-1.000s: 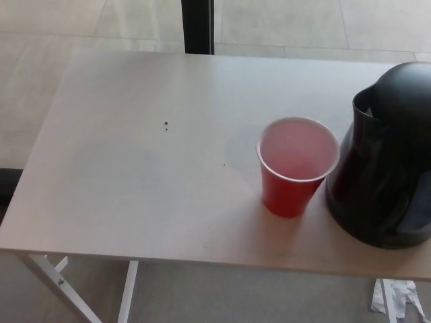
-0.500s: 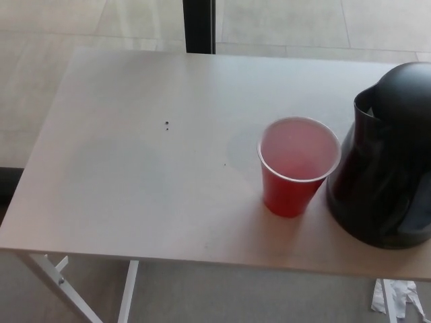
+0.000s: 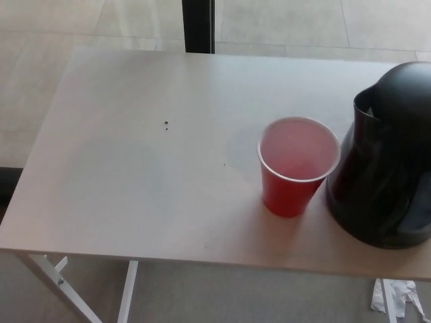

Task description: The robot uses its right hand to lift up a kettle kept on the middle of the desk by its handle and tilt it into a glass kept next to it to pour out water

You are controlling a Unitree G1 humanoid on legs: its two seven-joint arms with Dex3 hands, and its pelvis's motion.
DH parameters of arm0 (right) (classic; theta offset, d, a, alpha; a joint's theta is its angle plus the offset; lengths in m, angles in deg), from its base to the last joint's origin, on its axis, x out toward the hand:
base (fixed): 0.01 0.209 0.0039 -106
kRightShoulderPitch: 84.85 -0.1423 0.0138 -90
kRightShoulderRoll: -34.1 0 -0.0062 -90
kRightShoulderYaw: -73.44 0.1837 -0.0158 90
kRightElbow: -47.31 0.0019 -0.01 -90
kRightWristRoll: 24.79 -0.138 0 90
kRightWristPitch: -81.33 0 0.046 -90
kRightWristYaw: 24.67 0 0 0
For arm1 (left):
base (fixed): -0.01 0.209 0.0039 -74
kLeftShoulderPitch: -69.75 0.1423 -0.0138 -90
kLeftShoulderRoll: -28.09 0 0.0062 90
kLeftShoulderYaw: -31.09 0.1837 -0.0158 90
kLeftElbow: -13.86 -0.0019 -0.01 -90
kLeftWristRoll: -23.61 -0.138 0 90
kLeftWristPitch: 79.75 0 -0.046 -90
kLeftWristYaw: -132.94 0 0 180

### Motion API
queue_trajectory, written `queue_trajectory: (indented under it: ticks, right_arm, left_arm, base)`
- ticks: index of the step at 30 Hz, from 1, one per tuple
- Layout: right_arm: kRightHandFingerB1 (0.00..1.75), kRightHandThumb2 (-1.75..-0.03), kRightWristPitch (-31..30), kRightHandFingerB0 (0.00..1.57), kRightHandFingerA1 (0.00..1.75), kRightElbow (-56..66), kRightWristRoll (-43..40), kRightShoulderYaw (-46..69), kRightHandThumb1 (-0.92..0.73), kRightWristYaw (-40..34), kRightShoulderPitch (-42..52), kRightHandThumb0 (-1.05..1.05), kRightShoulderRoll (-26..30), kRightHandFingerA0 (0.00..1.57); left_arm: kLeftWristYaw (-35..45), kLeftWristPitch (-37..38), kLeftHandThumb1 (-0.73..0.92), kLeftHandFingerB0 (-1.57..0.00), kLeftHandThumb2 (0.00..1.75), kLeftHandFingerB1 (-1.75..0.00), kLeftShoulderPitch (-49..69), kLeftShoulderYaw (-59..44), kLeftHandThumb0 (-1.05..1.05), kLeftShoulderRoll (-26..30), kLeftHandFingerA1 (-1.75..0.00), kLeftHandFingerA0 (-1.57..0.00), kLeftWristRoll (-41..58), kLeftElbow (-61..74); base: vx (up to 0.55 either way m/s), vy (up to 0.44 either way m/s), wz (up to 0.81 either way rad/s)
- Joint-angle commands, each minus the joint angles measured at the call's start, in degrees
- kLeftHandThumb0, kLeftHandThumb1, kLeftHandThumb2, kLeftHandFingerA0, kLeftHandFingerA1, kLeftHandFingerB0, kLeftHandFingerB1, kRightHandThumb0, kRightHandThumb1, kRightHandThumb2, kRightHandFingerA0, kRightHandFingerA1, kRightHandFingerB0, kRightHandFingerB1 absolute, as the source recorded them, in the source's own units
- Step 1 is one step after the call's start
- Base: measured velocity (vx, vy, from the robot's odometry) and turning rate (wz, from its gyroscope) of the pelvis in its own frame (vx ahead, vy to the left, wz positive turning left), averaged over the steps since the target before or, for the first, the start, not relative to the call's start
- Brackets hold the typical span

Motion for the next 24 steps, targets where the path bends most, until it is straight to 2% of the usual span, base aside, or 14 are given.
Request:
queue_trajectory:
  ticks: [1,5,6,7,10,11,15,17,18,19,20,21,22,24]
  right_arm:
    - [0.26,-0.58,-0.40,0.06,0.36,-0.34,1.50,0.15,-0.59,0.73,-0.38,-0.52,0.06,0.14]
    - [0.26,-0.58,-0.48,0.06,0.36,-0.13,1.60,0.47,-0.59,0.89,-0.06,-0.52,0.14,0.14]
    - [0.37,-0.74,0.44,0.08,0.46,-5.44,4.47,-1.99,-0.47,-1.74,-6.45,-0.60,-0.94,0.15]
    - [0.37,-0.74,0.88,0.09,0.46,-8.16,5.83,-3.20,-0.46,-3.02,-9.64,-0.60,-1.50,0.17]
    - [0.38,-0.74,1.95,0.10,0.47,-11.00,6.78,-4.10,-0.46,-3.64,-12.49,-0.56,-2.20,0.21]
    - [0.38,-0.75,2.52,0.12,0.48,-12.34,6.73,-4.27,-0.45,-3.50,-13.61,-0.58,-2.55,0.22]
    - [0.39,-0.75,3.74,0.13,0.49,-15.40,7.63,-4.93,-0.45,-3.75,-15.84,-0.59,-3.37,0.24]
    - [0.39,-0.75,5.52,0.14,0.50,-16.95,8.12,-5.17,-0.45,-4.02,-16.51,-0.59,-4.20,0.25]
    - [0.40,-0.75,6.07,0.14,0.51,-17.11,8.06,-5.14,-0.44,-3.91,-16.57,-0.58,-4.64,0.26]
    - [0.40,-0.76,6.19,0.15,0.51,-16.62,8.11,-5.28,-0.44,-3.62,-16.20,-0.60,-4.87,0.27]
    - [0.40,-0.76,6.33,0.16,0.52,-15.96,8.39,-5.45,-0.44,-3.80,-15.79,-0.60,-5.18,0.27]
    - [0.40,-0.75,6.29,0.15,0.50,-14.43,8.42,-5.54,-0.45,-3.66,-14.44,-0.57,-5.57,0.25]
    - [0.40,-0.75,5.93,0.15,0.50,-13.79,8.57,-5.58,-0.44,-3.64,-14.02,-0.59,-5.63,0.26]
    - [0.40,-0.75,5.78,0.15,0.50,-13.44,8.72,-5.39,-0.44,-3.58,-13.72,-0.59,-5.65,0.26]
  left_arm:
    - [0.41,1.14,0.64,-0.40,0.60,-0.41,0.06,0.11,-0.64,1.33,-0.51,-0.51,0.27,-0.46]
    - [0.45,1.21,0.64,-0.40,0.60,-0.41,0.12,0.19,-0.64,1.21,-0.51,-0.51,0.22,-0.51]
    - [-0.69,-0.33,0.67,-0.35,0.60,-0.38,0.00,0.72,-0.58,1.45,-0.47,-0.52,-0.41,-0.01]
    - [-0.54,-0.15,0.65,-0.43,0.60,-0.44,0.08,0.74,-0.66,1.40,-0.56,-0.55,-0.37,0.09]
    - [0.14,1.03,0.66,-0.40,0.60,-0.41,-0.45,0.66,-0.61,1.54,-0.51,-0.52,-0.24,-1.47]
    - [-0.19,0.27,0.52,-0.38,0.90,-0.55,-0.16,0.56,-0.61,1.22,-0.63,-0.51,0.05,-0.21]
    - [-0.40,0.17,0.50,-0.37,0.91,-0.55,-0.21,0.90,-0.68,1.15,-0.63,-0.50,-0.13,0.21]
    - [-0.87,-0.09,0.52,-0.32,0.90,-0.53,-0.64,1.08,-0.62,1.23,-0.62,-0.48,-0.24,-0.28]
    - [-0.40,0.60,0.65,-0.43,0.60,-0.40,-0.25,1.24,-0.65,1.30,-0.51,-0.55,-0.33,-0.07]
    - [-0.67,1.18,0.53,-0.34,0.91,-0.53,-1.24,1.57,-0.66,1.53,-0.61,-0.48,-0.72,-1.91]
    - [-0.77,1.08,0.68,-0.38,0.60,-0.40,-1.47,1.53,-0.60,1.52,-0.50,-0.53,-0.54,-2.24]
    - [-0.20,1.30,0.52,-0.32,0.90,-0.54,-2.09,1.49,-0.61,1.50,-0.62,-0.47,-0.25,-3.24]
    - [-0.28,1.22,0.68,-0.36,0.60,-0.41,-2.28,1.62,-0.58,1.54,-0.52,-0.53,-0.31,-3.51]
    - [-0.31,1.31,0.68,-0.36,0.60,-0.41,-2.56,1.81,-0.58,1.58,-0.52,-0.53,-0.35,-3.87]
  base:
    - [0.00,0.000,0.00]
    - [0.00,0.000,0.00]
    - [0.00,0.000,0.00]
    - [0.00,0.000,0.00]
    - [0.00,0.000,0.00]
    - [0.00,0.000,0.00]
    - [0.00,0.000,0.00]
    - [0.00,0.000,0.00]
    - [0.00,0.000,0.00]
    - [0.00,0.000,0.00]
    - [0.00,0.000,0.00]
    - [0.00,0.000,0.00]
    - [0.00,0.000,0.00]
    - [0.00,0.000,0.00]
